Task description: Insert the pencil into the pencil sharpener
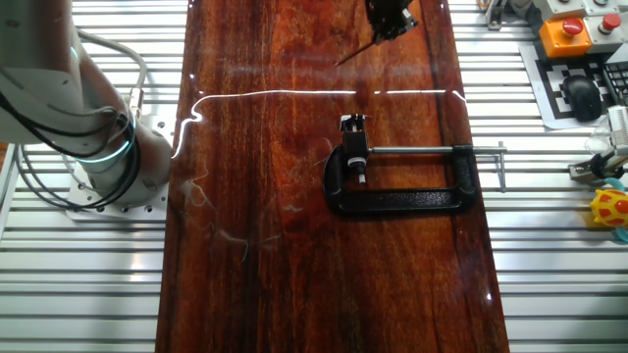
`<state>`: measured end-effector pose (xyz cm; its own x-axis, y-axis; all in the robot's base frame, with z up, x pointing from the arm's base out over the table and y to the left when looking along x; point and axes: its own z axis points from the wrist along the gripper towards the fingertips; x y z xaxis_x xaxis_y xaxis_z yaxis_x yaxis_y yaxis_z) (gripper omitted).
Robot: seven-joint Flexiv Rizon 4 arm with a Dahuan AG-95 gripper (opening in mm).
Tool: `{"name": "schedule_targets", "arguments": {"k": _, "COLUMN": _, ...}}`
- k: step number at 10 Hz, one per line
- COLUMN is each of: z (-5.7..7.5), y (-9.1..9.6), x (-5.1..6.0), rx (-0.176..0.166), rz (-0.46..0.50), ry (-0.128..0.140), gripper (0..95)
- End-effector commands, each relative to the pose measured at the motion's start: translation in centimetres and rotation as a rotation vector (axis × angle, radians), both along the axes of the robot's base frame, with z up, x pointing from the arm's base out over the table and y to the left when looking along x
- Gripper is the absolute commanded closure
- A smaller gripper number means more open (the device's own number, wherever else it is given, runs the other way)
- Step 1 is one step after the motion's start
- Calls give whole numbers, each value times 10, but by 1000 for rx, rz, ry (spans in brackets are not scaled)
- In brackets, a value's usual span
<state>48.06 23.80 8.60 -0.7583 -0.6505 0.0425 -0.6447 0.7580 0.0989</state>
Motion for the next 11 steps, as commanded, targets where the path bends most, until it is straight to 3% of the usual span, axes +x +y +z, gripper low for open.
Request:
{"name": "schedule_targets", "arguments": {"k": 1, "z": 2, "y": -19, "x": -7, "rx": -7, "rz": 371, "ry": 8, "gripper": 950}}
{"name": "schedule_targets", "arguments": {"k": 3, "z": 1, "y": -32, "x": -10, "rx": -10, "rz": 466, "ry": 11, "gripper": 950}}
{"name": "schedule_targets", "arguments": {"k": 4, "z": 2, "y": -36, "x": -11, "rx": -26, "rz": 465, "ry": 14, "gripper": 950}}
{"name": "schedule_targets", "arguments": {"k": 7, "z": 3, "y": -37, "x": -12, "rx": -18, "rz": 450, "ry": 9, "gripper": 950}}
{"name": "schedule_targets", "arguments": {"k": 11, "z": 3, "y": -37, "x": -12, "rx": -31, "rz": 385, "ry": -3, "gripper": 950}}
